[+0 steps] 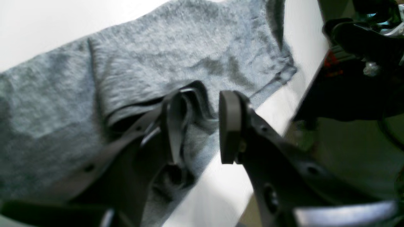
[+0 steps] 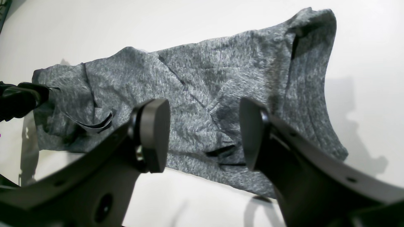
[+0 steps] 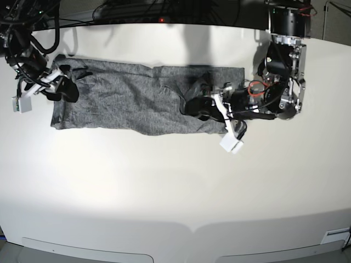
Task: Fold the T-shirt properly
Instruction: 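Fold the held strip end over onto the shirt with the left gripper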
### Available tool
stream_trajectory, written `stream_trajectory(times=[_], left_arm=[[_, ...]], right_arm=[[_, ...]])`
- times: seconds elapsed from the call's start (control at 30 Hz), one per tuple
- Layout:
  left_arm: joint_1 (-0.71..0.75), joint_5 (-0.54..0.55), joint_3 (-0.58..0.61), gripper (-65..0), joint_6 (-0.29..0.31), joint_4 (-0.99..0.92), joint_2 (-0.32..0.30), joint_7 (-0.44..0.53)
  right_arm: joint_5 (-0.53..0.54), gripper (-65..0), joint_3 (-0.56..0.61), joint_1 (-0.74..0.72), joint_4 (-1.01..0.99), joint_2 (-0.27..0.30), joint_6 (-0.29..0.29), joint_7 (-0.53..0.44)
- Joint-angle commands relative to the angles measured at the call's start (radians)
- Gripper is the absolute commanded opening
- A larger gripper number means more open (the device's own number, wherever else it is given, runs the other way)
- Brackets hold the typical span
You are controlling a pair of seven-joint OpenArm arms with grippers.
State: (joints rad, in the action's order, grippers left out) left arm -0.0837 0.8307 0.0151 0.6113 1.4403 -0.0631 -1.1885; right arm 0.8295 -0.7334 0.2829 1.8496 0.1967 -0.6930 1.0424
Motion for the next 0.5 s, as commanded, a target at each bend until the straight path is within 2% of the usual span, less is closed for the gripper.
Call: stream_trajectory(times=[0.0, 0.1, 0.33, 0.4, 0.47], left_arm=[[-0.016, -0.026, 0.000, -45.4, 0.006, 0.017, 0.001, 0.007], [-0.016, -0.127, 0.000, -45.4, 0.006, 0.017, 0.001, 0.002], [-0.016, -0.151, 0.000, -45.4, 0.006, 0.017, -0.001, -0.067], [-0.017, -0.141, 0.000, -45.4, 0.005, 0.017, -0.001, -0.043], [-0.016, -0.117, 0.000, -45.4, 0.006, 0.017, 0.000, 0.029]], right_arm=[[0.020, -29.8, -0.006, -0.006, 0.021, 0.014, -0.005, -0.017], [0.020, -29.8, -0.006, -0.006, 0.021, 0.014, -0.005, -0.017], [0.020, -29.8, -0.006, -0.006, 0.021, 0.013, -0.005, -0.027], [0.020, -29.9, -0.006, -0.008, 0.020, 0.014, -0.005, -0.040], [0.020, -29.9, -0.006, -0.018, 0.020, 0.013, -0.005, -0.037]])
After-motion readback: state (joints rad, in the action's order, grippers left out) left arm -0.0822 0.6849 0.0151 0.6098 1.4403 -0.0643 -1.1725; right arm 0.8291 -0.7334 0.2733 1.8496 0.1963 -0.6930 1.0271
